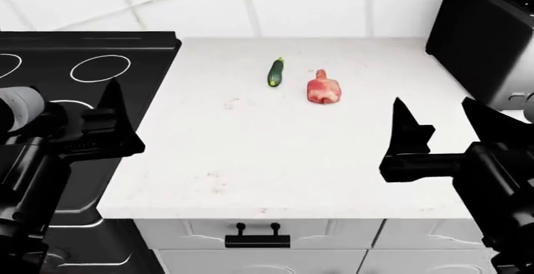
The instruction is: Place both pans onto different burners. Then place the zucchini and the pork chop on different pans.
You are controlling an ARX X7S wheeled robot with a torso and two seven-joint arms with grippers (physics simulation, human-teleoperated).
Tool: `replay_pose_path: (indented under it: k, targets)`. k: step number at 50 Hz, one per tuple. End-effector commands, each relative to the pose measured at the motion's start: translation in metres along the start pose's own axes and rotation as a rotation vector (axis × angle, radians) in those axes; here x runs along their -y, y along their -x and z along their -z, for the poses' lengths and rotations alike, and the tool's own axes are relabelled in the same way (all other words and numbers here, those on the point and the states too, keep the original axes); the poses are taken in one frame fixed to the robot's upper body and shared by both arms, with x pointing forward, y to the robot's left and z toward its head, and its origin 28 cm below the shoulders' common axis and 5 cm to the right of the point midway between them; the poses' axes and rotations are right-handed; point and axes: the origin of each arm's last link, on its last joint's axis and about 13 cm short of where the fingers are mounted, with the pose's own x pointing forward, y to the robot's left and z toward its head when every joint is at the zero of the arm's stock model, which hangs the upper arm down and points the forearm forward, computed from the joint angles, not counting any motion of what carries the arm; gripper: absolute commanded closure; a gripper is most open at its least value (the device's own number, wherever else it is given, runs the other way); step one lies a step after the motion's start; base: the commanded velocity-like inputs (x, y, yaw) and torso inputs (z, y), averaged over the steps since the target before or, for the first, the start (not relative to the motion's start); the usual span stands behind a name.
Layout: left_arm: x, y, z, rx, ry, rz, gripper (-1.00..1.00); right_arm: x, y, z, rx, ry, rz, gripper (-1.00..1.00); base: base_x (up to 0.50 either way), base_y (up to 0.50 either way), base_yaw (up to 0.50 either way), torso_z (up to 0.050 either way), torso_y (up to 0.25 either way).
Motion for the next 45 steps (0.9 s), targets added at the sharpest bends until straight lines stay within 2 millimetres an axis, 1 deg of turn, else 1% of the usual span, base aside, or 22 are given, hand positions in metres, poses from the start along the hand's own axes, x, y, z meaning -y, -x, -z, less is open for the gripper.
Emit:
replay_pose_path:
  k: [1,16,28,41,45]
  targets:
    - [-0.0008,-0.0003,-0.0005,0.004,0.002,-0.005,-1.00,0.0011,-0.0004,-0.0018,0.009,-0.011,0.013,-1.00,0.50,-0.03,0.00,0.000,0.000]
    - [-0.0023,0.0001,0.0002,0.003,0.000,-0.013,-1.00,0.0001,-0.0003,-0.0019,0.008,-0.015,0.007,-1.00,0.50,-0.04,0.00,0.000,0.001]
    - [-0.0025,0.0004,0.0005,0.002,-0.001,-0.012,-1.00,-0.0002,-0.0013,0.0000,-0.004,-0.016,0.005,-1.00,0.48,-0.16,0.00,0.000,0.001]
    - [-0.0028,0.0002,-0.0004,0.006,0.001,-0.012,-1.00,-0.0051,-0.0014,-0.0030,0.007,0.037,-0.013,-1.00,0.02,0.00,0.00,0.000,0.001]
    - [-0.0023,-0.0018,0.0008,0.001,-0.003,-0.009,-1.00,-0.0070,-0.0090,-0.0056,0.001,0.052,-0.019,-1.00,0.00,0.00,0.00,0.000,0.000]
